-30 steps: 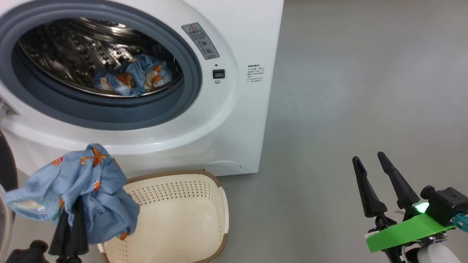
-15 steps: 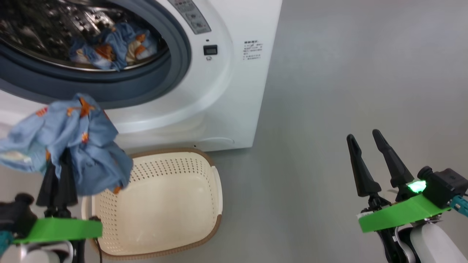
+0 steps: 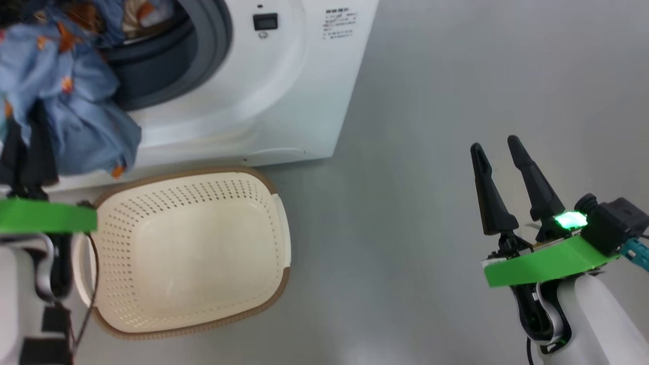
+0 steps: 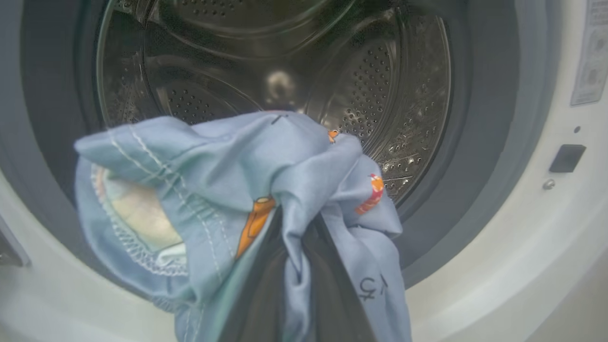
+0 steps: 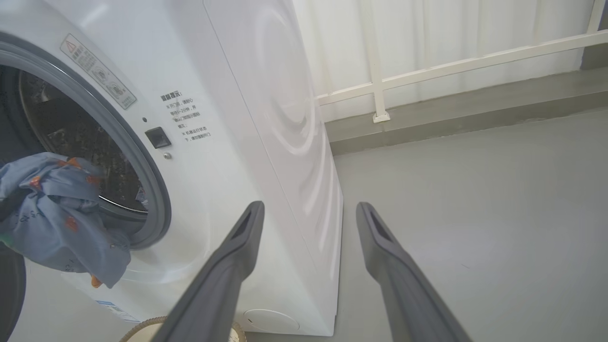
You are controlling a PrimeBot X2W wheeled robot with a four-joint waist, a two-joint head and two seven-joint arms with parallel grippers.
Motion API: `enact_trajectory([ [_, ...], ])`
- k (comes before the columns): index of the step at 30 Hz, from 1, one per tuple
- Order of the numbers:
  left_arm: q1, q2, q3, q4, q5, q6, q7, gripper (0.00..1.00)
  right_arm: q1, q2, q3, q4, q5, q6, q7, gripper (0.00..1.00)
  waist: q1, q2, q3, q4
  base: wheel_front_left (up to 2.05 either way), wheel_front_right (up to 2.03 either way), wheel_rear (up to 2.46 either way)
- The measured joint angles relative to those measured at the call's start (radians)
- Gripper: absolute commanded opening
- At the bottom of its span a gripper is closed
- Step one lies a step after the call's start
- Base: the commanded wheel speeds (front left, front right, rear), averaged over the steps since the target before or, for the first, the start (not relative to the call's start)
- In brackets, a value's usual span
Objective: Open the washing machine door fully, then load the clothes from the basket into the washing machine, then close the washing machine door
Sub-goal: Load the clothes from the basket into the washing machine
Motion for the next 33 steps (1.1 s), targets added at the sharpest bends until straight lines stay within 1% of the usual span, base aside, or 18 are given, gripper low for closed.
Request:
enact_trajectory([
  [10,-0.264,0.074,-0.030,0.164,-0.021,0.000,0.000,0.00,-0.064,0.030,0.005,-0.004,0.000,0.000,0.000,1.00,-0.0001,0.0000,0.112,-0.044,0.00,0.00,0.00],
  [18,-0.452,0.135,-0.100,0.332,-0.020,0.000,0.000,0.00,-0.098,0.053,0.026,-0.009,-0.001,0.000,0.000,1.00,-0.0001,0.0000,0.190,-0.083,0.00,0.00,0.00],
  [25,-0.597,0.161,-0.189,0.467,-0.007,0.000,-0.001,0.00,-0.119,0.066,0.037,-0.010,-0.001,0.000,0.000,1.00,-0.0001,0.0000,0.238,-0.117,0.00,0.00,0.00],
  [29,-0.668,0.169,-0.208,0.527,-0.007,0.000,-0.001,0.00,-0.121,0.071,0.053,-0.010,-0.001,0.000,0.000,1.00,-0.0002,0.0000,0.257,-0.135,0.00,0.00,0.00],
  [33,-0.724,0.202,-0.223,0.548,0.007,0.000,-0.001,0.00,-0.138,0.082,0.063,-0.012,-0.001,0.000,0.000,1.00,-0.0001,0.0000,0.274,-0.153,0.00,0.00,0.00],
])
